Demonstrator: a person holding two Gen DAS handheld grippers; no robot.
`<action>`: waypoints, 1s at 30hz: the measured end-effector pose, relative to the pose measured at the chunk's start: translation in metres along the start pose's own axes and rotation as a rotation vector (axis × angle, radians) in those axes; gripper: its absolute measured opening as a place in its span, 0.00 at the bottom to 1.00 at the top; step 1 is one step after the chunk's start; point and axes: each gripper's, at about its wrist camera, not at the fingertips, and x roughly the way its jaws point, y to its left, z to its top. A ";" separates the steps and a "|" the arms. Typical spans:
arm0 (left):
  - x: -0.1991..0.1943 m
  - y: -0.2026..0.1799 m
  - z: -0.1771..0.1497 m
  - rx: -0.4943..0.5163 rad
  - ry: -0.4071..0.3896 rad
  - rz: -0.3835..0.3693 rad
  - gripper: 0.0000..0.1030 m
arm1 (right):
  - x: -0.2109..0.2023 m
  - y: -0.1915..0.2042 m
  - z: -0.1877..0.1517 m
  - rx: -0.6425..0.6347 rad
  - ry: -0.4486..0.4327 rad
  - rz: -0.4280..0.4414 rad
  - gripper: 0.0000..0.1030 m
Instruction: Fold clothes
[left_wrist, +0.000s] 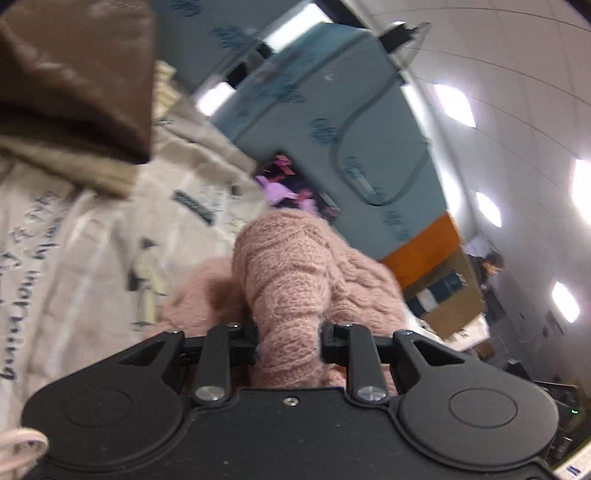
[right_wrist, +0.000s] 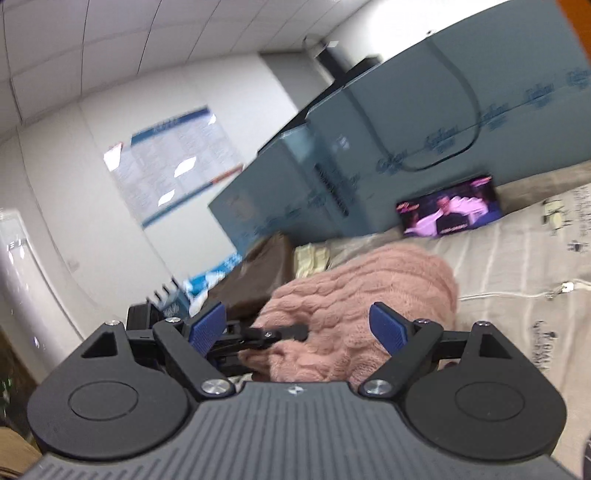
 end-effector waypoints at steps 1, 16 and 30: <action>-0.001 -0.002 0.001 0.011 -0.007 0.004 0.28 | 0.008 0.000 -0.001 -0.003 0.028 -0.019 0.81; 0.009 -0.025 -0.010 0.265 -0.092 0.386 0.96 | 0.041 -0.015 -0.006 0.046 0.127 -0.197 0.81; -0.021 -0.040 -0.026 0.194 -0.158 0.375 0.99 | 0.032 0.008 0.000 -0.048 0.087 -0.361 0.81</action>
